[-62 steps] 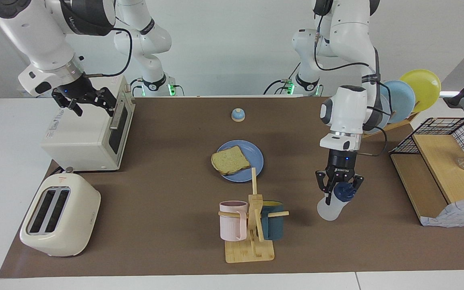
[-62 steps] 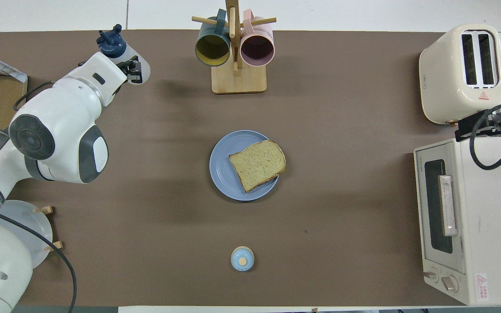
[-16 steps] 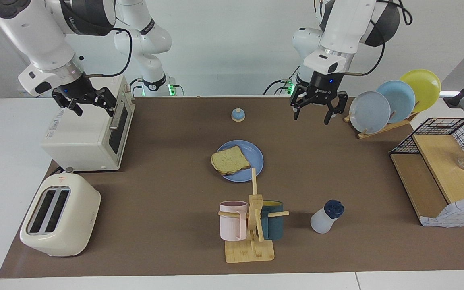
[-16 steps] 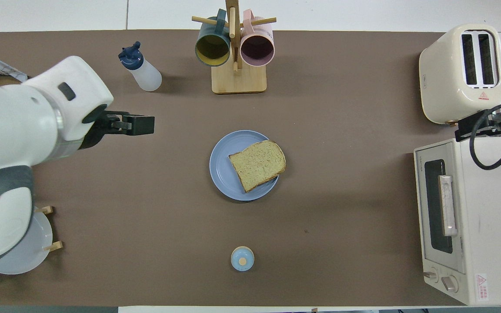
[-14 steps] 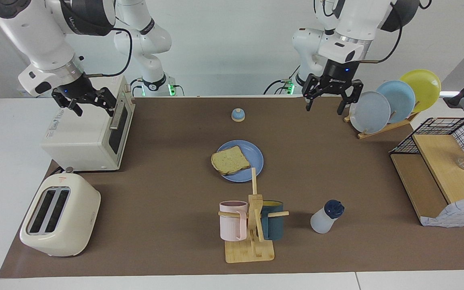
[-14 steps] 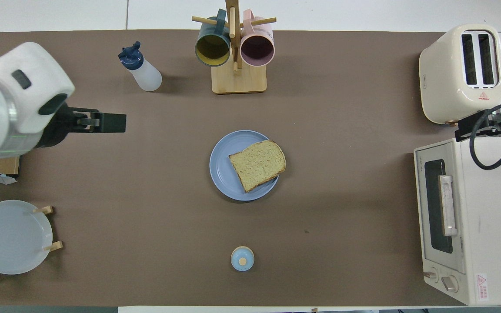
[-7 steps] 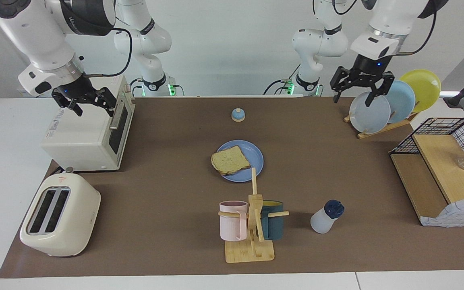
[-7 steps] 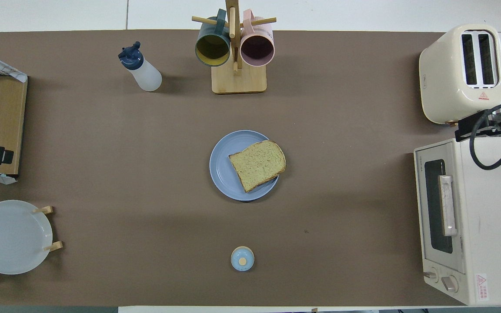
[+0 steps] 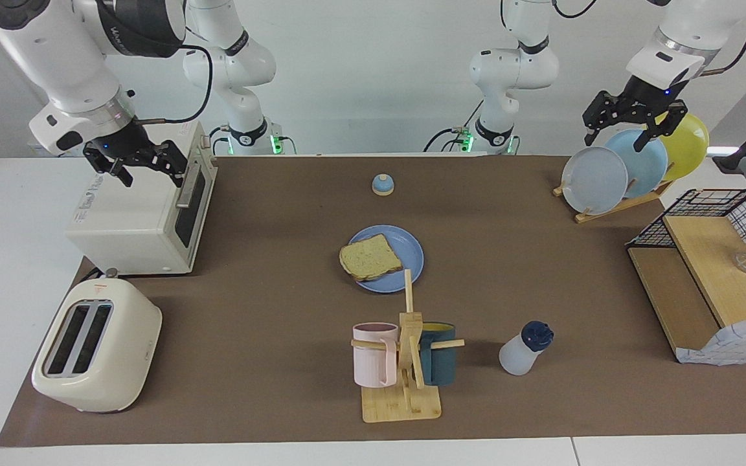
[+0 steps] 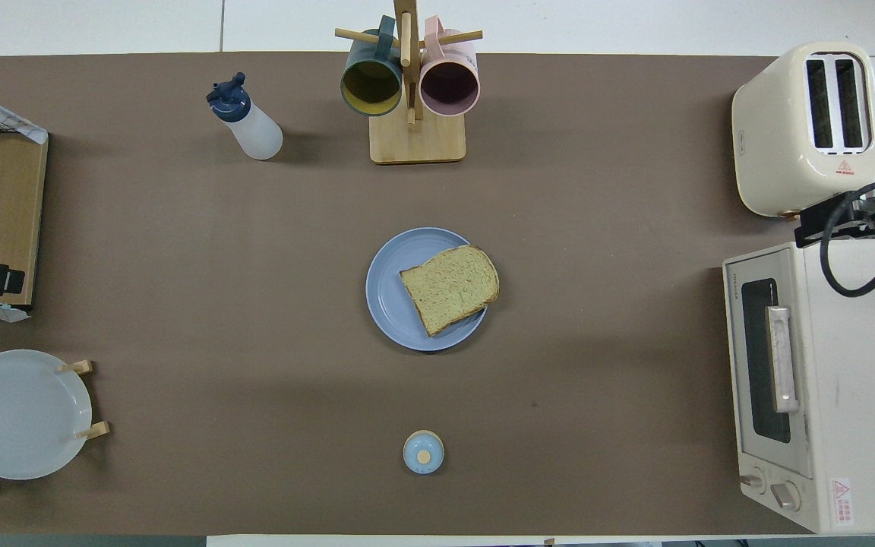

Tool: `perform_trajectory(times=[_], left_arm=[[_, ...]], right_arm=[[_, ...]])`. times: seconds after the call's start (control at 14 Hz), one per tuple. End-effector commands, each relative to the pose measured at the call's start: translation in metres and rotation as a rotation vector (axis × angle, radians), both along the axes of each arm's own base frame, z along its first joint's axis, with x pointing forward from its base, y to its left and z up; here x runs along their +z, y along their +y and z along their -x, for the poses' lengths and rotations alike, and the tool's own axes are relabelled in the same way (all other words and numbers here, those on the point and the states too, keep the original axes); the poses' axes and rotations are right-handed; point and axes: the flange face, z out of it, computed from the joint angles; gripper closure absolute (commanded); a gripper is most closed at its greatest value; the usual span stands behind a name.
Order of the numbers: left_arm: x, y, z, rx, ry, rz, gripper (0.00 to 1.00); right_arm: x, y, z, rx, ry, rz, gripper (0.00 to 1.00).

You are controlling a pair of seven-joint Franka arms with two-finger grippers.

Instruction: Put bread on plate and add seasoning

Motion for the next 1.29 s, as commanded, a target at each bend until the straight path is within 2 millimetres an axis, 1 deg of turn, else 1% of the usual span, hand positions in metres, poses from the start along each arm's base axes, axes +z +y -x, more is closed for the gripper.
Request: perform_trajectory(times=[0.0,0.14,0.21,0.36,0.43,0.57,0.72,0.79,0.86,1.0,1.15,1.22], left_arm=[[0.009,-0.004,0.002,0.051,-0.045,-0.019,0.0],[0.013,-0.005,0.002,0.06,-0.017,-0.02,0.0],[0.002,-0.005,-0.008,0.063,0.026,-0.019,0.0],[-0.002,-0.01,-0.023,0.06,0.073,-0.008,0.0],[-0.013,-0.011,-0.03,0.059,0.092,-0.013,0.0],[-0.024,-0.012,-0.028,0.053,0.086,-0.013,0.0],[-0.036,-0.013,-0.015,0.047,0.068,-0.007,0.0],[-0.039,-0.014,-0.014,0.045,0.071,-0.008,0.0],[-0.039,-0.015,-0.017,0.05,0.073,-0.01,0.0],[-0.027,-0.01,-0.019,0.05,0.06,-0.014,0.0],[-0.015,-0.001,-0.021,0.061,0.091,-0.033,0.0],[-0.013,0.002,-0.022,0.057,0.081,-0.034,0.0]], right_arm=[[0.001,-0.003,0.007,0.02,-0.005,0.005,0.0],[0.001,-0.003,0.007,0.02,-0.005,0.005,0.0],[0.0,-0.003,0.007,0.02,-0.004,0.005,0.0],[0.0,-0.003,0.007,0.02,-0.004,0.005,0.0],[0.0,-0.003,0.007,0.02,-0.004,0.005,0.0],[0.001,-0.003,0.007,0.02,-0.005,0.005,0.0],[0.0,-0.003,0.007,0.02,-0.004,0.005,0.0],[0.0,-0.003,0.007,0.02,-0.004,0.005,0.0],[0.0,-0.003,0.007,0.02,-0.004,0.005,0.0],[0.001,-0.003,0.007,0.02,-0.005,0.005,0.0],[0.0,-0.003,0.007,0.02,-0.004,0.005,0.0],[0.0,-0.003,0.007,0.02,-0.004,0.005,0.0]])
